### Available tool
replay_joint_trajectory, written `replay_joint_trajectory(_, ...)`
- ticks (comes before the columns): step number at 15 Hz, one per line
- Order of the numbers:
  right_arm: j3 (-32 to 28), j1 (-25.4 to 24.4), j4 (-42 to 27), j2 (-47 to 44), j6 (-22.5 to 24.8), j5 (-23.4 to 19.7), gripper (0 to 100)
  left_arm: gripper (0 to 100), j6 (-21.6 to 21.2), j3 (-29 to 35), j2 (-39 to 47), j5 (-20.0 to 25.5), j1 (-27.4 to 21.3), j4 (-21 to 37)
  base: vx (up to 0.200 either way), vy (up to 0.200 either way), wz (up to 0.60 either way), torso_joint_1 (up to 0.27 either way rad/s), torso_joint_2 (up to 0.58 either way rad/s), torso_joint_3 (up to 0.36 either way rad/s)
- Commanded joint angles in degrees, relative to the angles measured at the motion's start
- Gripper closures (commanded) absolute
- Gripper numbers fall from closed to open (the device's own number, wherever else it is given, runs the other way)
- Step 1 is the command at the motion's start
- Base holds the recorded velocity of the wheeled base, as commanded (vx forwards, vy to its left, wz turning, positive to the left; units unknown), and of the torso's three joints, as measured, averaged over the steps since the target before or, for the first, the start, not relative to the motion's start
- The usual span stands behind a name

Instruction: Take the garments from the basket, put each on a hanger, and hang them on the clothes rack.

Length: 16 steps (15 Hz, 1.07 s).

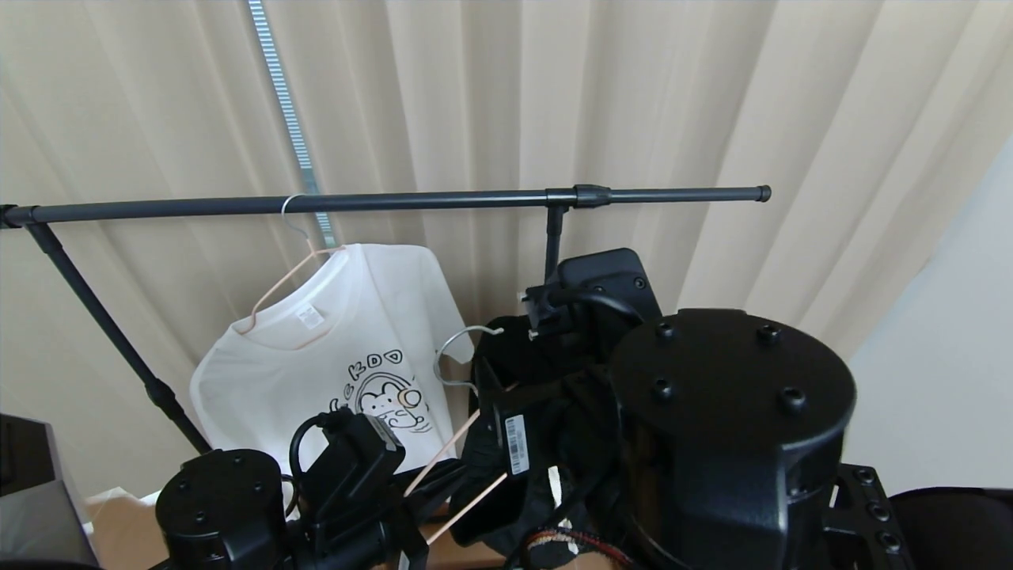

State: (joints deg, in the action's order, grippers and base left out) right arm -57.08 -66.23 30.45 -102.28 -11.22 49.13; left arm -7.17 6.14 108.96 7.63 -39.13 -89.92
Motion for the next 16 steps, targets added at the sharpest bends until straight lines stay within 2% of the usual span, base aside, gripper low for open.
replay_joint_trajectory(1,0.1,1.8,0.1,0.7,0.0,0.1,0,100,0.0,0.1,-0.8,0.0,0.0,-0.1,0.0,0.0,0.0,0.0,0.0,0.0)
replay_joint_trajectory(4,0.5,2.2,0.1,0.5,0.0,0.2,0,100,1.8,0.3,-2.0,0.0,-0.2,-0.1,0.0,0.0,0.0,0.0,0.0,0.0)
replay_joint_trajectory(16,1.1,1.4,-0.3,2.8,0.6,0.3,0,100,3.0,1.5,-1.8,-0.1,0.6,-0.1,0.0,0.0,0.0,0.0,0.0,0.0)
